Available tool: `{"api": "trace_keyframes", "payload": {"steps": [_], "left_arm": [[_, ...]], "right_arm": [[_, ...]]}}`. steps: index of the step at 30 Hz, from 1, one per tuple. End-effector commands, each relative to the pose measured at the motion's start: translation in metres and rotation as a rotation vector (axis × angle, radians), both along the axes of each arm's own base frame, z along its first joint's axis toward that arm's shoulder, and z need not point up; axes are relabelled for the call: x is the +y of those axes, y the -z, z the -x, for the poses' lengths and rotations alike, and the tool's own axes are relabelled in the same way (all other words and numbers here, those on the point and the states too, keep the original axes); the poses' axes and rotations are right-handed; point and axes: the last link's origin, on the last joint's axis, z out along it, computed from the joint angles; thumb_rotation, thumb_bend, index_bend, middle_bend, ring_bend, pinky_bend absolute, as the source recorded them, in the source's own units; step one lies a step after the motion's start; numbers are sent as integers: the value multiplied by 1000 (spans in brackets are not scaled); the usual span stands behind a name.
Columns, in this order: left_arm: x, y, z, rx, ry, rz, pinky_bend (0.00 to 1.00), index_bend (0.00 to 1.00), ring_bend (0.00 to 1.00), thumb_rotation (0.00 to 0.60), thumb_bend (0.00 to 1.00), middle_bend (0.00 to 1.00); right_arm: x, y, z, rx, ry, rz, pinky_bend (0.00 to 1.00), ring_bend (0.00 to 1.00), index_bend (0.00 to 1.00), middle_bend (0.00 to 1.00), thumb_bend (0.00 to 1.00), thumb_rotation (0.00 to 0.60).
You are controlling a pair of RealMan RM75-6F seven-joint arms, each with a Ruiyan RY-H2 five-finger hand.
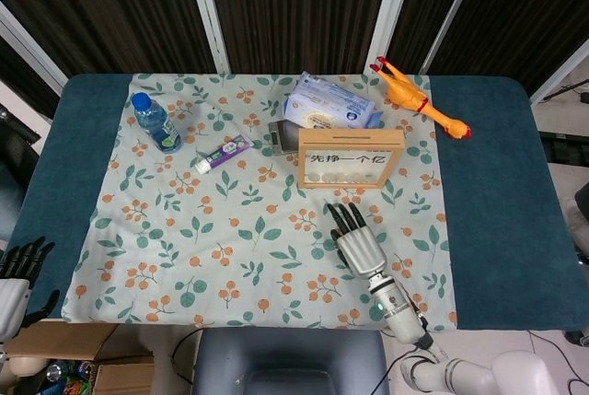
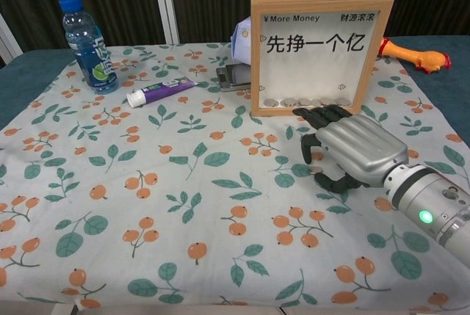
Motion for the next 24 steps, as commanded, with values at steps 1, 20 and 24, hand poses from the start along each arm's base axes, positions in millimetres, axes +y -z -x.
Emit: {"api": "trace_keyframes", "payload": {"steps": [1,20,24], "left_arm": [[0,0,0,0,0,0,0,0,0,600,376,0],[-2,-1,2,-2,-10,-1,0,0,0,600,375,0],[-3,0,3,-4,-15,1,0,0,0,600,375,0]], "right_arm": [[-1,0,-1,-11,-9,2,0,0,570,34,250,600],[-4,1,-2,-6,-20,8,0,0,641,73,466,600],[-4,2,-3,-5,-22,4,0,0,647,94,521,600]]}}
